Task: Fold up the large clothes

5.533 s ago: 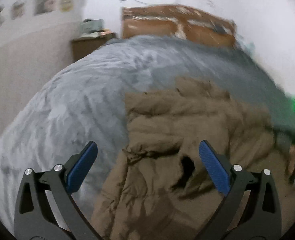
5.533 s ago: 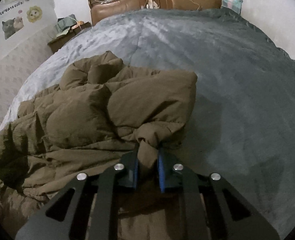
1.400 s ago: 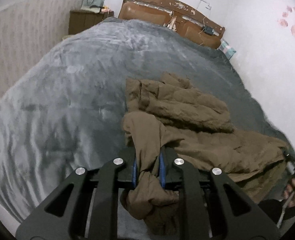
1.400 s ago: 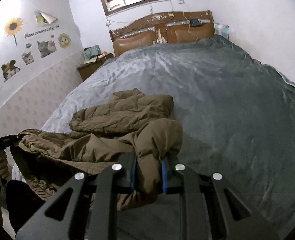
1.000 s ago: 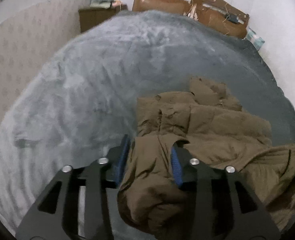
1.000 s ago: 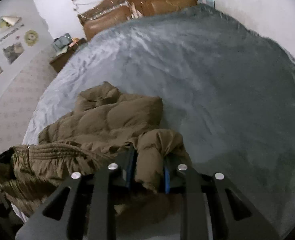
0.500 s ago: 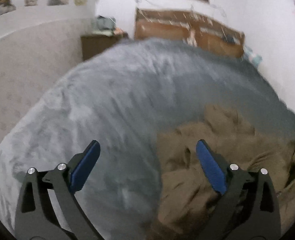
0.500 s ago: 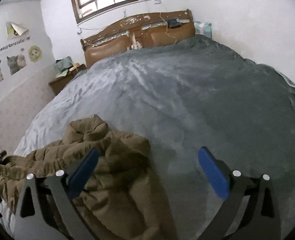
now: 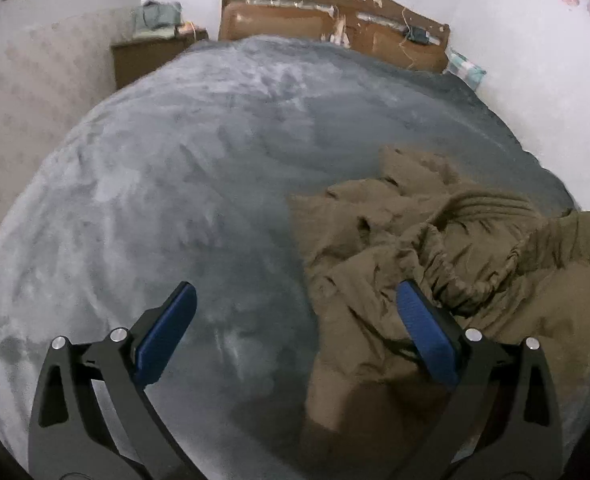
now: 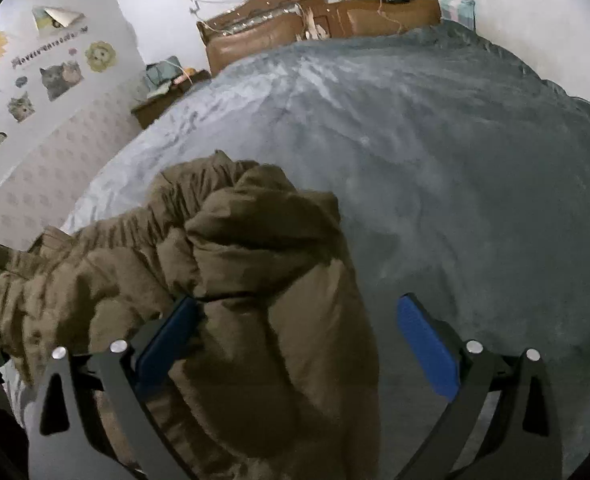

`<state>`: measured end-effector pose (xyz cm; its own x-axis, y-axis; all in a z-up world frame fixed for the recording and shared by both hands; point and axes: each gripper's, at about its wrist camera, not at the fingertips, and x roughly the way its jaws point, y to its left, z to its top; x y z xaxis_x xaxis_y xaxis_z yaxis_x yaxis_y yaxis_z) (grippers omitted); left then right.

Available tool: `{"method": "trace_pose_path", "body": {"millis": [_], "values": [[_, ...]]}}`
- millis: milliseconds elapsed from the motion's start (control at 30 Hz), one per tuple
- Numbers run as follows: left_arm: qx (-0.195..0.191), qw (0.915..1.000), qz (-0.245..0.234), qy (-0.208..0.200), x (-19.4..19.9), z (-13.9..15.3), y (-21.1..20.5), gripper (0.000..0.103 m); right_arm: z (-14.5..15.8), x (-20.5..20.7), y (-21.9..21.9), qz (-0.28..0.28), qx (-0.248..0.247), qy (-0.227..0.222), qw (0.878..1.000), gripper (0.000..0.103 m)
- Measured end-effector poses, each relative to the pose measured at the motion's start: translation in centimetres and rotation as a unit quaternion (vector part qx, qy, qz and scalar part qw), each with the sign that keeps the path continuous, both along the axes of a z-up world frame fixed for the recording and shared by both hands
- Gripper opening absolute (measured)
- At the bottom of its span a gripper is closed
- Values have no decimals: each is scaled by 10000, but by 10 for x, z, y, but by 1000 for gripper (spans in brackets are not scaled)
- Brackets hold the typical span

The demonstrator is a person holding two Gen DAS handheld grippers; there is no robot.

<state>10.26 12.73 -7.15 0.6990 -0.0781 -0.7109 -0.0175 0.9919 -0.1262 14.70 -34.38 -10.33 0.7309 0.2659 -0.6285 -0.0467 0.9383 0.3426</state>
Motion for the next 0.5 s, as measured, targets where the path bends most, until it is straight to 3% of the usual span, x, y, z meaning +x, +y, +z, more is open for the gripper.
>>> {"method": "trace_pose_path", "body": {"millis": [67, 133, 167, 233, 300, 400, 500], "values": [[-44, 9997, 211, -143, -3, 5, 12, 99, -1, 1, 2, -28, -26, -6, 10000, 101], [-401, 9976, 416, -374, -15, 16, 27, 99, -2, 0, 2, -16, 1, 21, 10000, 101], [-541, 9967, 381, -460, -20, 20, 32, 99, -1, 0, 3, -18, -13, 5, 10000, 101], [-677, 9964, -133, -492, -27, 22, 30, 99, 0, -3, 0, -25, -35, -6, 10000, 101], [-358, 9959, -649, -517, -34, 19, 11, 99, 0, -4, 0, -47, -9, 2, 10000, 101], [-82, 9880, -1468, -478, -33, 11, -34, 99, 0, -5, 1, -51, -18, 5, 10000, 101], [369, 9895, -1344, -372, -12, -2, -57, 100, -1, -5, 0, -60, 51, 20, 10000, 101]]}}
